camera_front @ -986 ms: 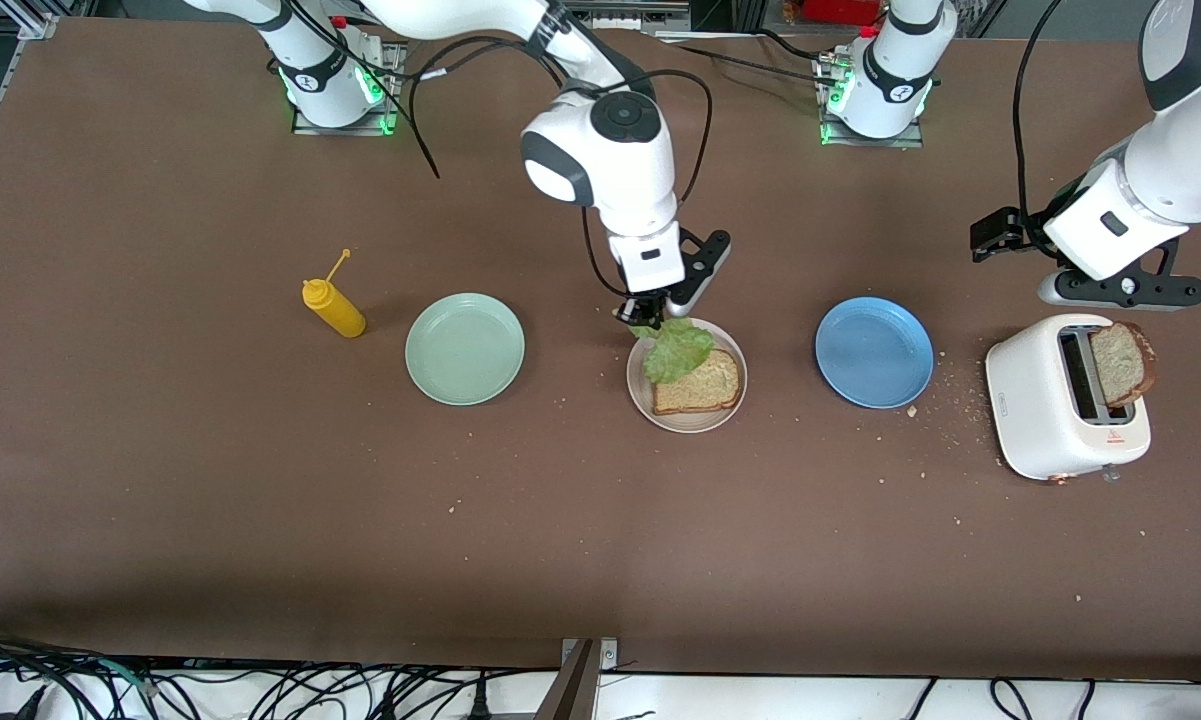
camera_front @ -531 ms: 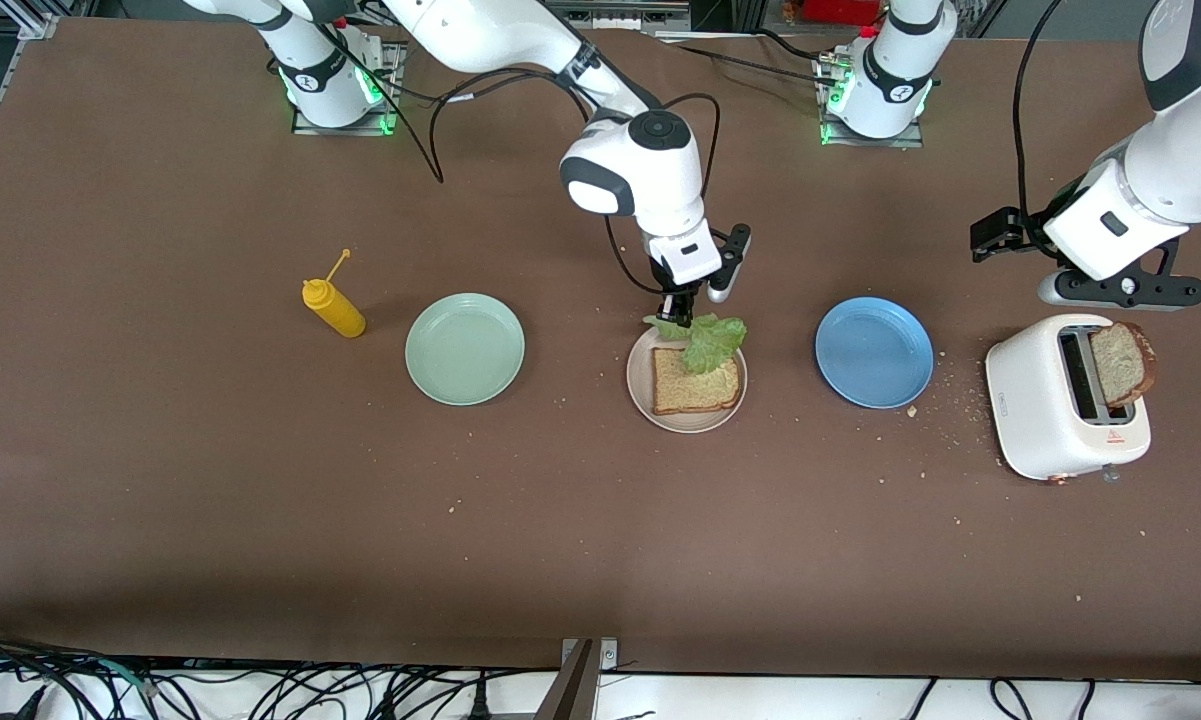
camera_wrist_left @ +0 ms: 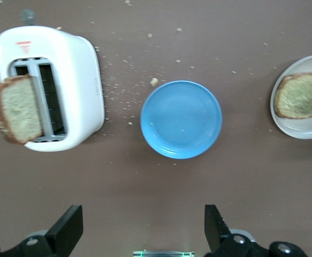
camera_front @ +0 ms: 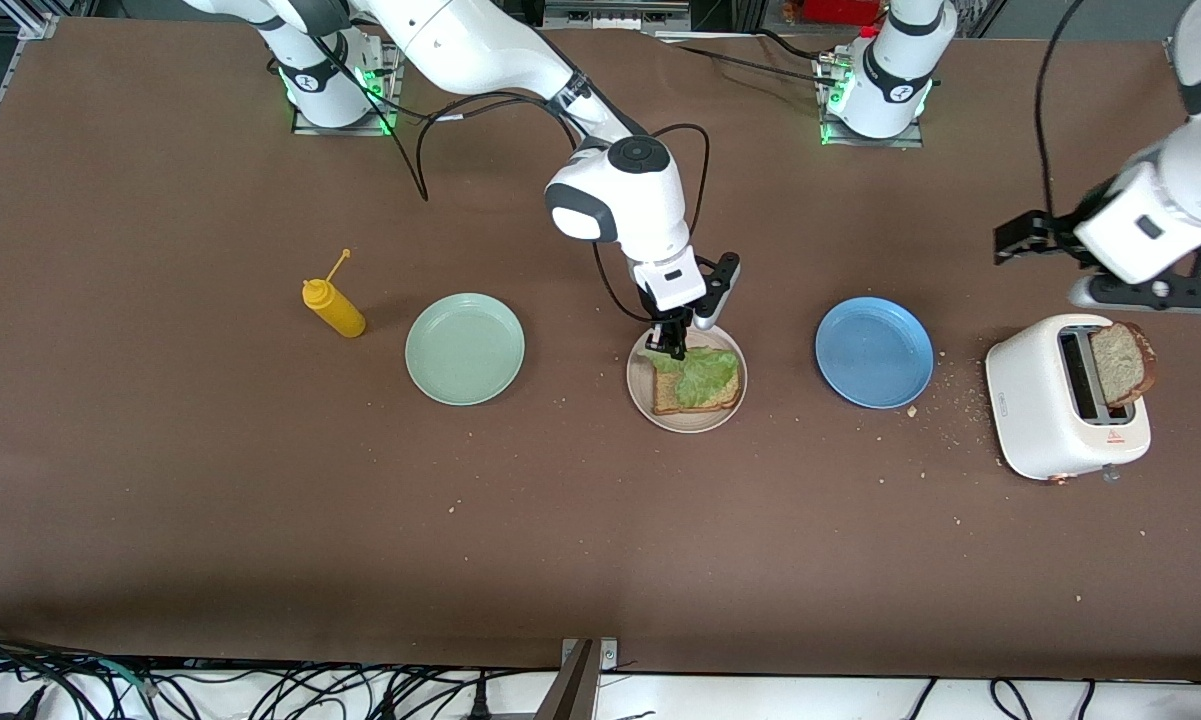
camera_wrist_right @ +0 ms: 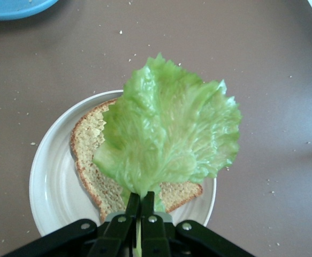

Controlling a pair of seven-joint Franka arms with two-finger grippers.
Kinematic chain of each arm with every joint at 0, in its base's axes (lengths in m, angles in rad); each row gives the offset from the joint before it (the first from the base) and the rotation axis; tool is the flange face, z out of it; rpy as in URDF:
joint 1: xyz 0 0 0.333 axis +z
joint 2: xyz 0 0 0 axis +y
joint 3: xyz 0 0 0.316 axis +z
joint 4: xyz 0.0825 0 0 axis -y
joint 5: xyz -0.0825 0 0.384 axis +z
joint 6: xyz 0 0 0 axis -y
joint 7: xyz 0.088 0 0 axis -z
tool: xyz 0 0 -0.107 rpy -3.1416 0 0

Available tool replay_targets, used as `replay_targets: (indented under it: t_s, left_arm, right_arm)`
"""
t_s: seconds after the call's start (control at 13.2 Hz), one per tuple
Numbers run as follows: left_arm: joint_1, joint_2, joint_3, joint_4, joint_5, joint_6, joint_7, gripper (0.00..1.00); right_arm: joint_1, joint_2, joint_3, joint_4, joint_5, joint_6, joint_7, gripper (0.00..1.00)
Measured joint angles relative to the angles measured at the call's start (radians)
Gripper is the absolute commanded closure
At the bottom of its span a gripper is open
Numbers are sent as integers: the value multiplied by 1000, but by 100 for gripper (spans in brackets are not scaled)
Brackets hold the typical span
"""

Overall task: Make sandwich in beige plate with both arms
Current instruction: 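Release the lettuce onto the bread while the left gripper reaches the toaster, then grasp the second bread slice with the left gripper while the right gripper withdraws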

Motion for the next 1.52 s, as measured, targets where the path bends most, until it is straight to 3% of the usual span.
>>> replay_targets:
  t_s: [0.3,0.46,0.53,0.61,0.76,0.83,1.14,1.37,1.52]
  left_arm:
    - [141,67,9,39,25,13,114,0]
    - [183,109,9,43,49,103,173,0]
    - [207,129,10,42,49,167,205,0]
    - [234,154,10,42,49,225,229,0]
    - [273,207,11,40,49,314,259,0]
    - [282,229,10,35,51,349,261,0]
    - [308,242,7,-61,60,478,261,2]
    - [326,217,4,-175,60,611,258,29]
    - [329,202,2,-233,60,669,254,87]
  right_arm:
    - [0,29,-1,0,0,29,12,100]
    - [-1,33,-2,0,0,33,13,100]
    - [-1,33,-2,1,0,34,13,66]
    - [-1,33,-3,1,0,34,13,44]
    - [-3,33,-3,2,0,34,16,10]
    - [-7,33,-5,3,1,34,19,6]
    - [-33,33,-5,7,21,36,24,6]
    - [-35,25,-7,30,122,24,25,2]
    - [-55,-4,-11,46,184,-50,25,2]
